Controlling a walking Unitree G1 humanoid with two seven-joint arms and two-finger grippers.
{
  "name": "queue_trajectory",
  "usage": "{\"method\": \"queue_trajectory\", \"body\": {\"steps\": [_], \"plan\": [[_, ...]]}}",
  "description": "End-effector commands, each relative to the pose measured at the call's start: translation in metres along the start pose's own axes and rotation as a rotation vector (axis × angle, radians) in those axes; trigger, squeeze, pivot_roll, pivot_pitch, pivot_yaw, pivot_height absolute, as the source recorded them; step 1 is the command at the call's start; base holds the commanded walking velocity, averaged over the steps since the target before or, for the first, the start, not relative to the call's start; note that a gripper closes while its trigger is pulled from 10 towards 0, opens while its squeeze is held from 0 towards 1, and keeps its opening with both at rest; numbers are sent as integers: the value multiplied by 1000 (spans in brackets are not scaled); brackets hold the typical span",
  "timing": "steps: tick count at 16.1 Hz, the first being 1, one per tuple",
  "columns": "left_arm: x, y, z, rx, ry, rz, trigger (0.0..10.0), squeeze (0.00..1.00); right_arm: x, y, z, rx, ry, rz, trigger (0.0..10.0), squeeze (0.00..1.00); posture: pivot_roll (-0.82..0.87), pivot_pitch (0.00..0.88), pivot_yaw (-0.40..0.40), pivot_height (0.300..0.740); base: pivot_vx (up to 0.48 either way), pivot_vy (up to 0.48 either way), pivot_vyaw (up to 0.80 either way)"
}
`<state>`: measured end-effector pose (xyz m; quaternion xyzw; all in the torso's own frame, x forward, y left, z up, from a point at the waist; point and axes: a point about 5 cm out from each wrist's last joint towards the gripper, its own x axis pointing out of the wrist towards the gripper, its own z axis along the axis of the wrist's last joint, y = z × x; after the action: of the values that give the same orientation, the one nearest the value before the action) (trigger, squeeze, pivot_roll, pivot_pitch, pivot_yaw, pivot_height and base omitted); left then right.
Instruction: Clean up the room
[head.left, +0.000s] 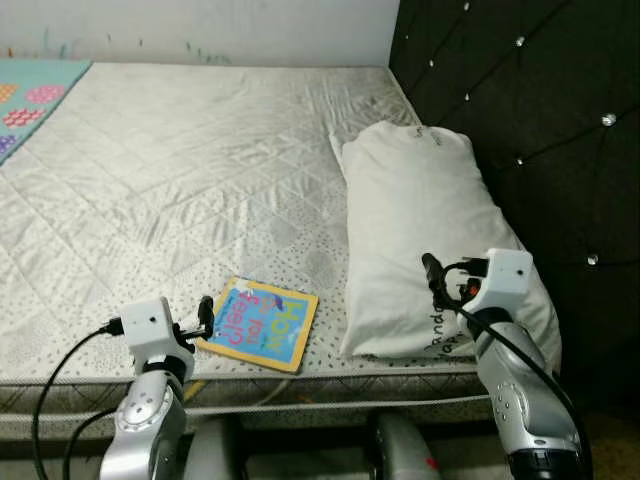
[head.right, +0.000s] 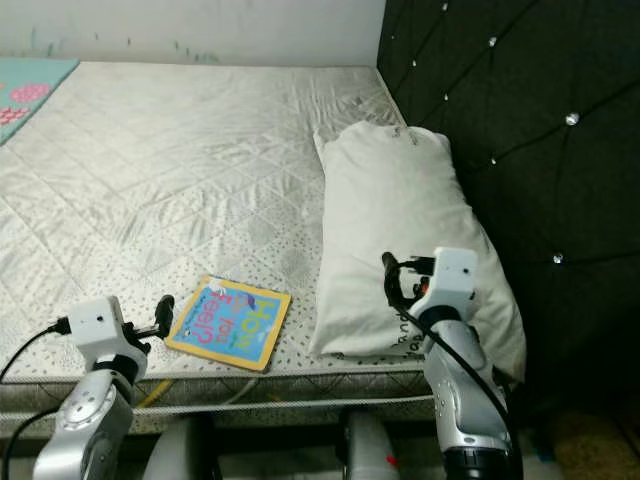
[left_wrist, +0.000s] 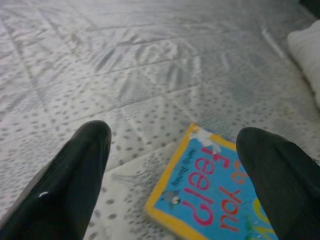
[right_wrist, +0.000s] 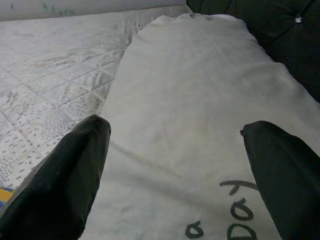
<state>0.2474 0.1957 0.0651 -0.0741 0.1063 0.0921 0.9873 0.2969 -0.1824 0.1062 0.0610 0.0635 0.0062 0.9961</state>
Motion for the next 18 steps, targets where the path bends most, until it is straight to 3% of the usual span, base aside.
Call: {"method": "queue_trajectory", "body": {"steps": [1, 8, 18], "plan": [[-3, 3, 3, 13, 1, 10, 10000, 0, 2, 0, 3, -8, -4, 4, 10000, 0, -106, 0, -18, 650, 0, 0, 0], [-6, -1, 12, 30, -23, 4, 10000, 0, 6, 0, -2, -7, 11, -1, 10000, 0, -95, 0, -22, 739, 0, 0, 0], [-10, -10, 16, 35, -69, -31, 10000, 0, 7, -7, -7, -42, -3, -69, 10000, 0, -89, 0, -14, 740, 0, 0, 0]]}}
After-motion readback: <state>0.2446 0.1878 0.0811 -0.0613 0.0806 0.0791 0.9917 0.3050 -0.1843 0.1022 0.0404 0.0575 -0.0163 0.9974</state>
